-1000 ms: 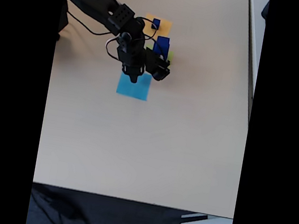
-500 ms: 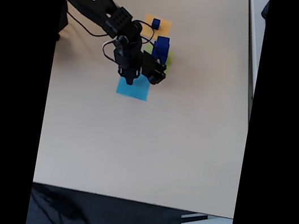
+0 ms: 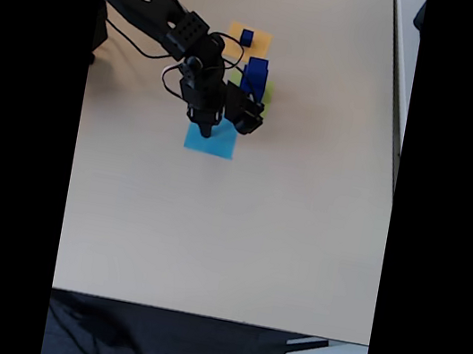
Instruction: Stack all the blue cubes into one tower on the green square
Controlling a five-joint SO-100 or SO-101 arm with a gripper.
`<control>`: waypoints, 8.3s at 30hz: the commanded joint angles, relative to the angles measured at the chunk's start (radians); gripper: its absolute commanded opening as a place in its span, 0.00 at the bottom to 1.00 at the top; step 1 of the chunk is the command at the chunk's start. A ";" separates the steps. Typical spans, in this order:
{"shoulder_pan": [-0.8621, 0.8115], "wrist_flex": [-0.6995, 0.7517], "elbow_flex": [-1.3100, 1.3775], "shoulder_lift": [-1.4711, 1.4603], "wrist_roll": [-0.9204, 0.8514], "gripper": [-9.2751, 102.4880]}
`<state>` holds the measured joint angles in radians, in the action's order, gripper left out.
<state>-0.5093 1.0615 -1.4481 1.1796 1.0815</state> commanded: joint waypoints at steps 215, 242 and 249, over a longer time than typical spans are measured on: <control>0.403 0.278 0.472 0.078 0.420 0.09; 0.408 0.262 0.449 0.087 0.400 0.09; 0.413 0.262 0.449 0.087 0.407 0.09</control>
<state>-0.1012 1.3453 -1.0032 1.2118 1.4910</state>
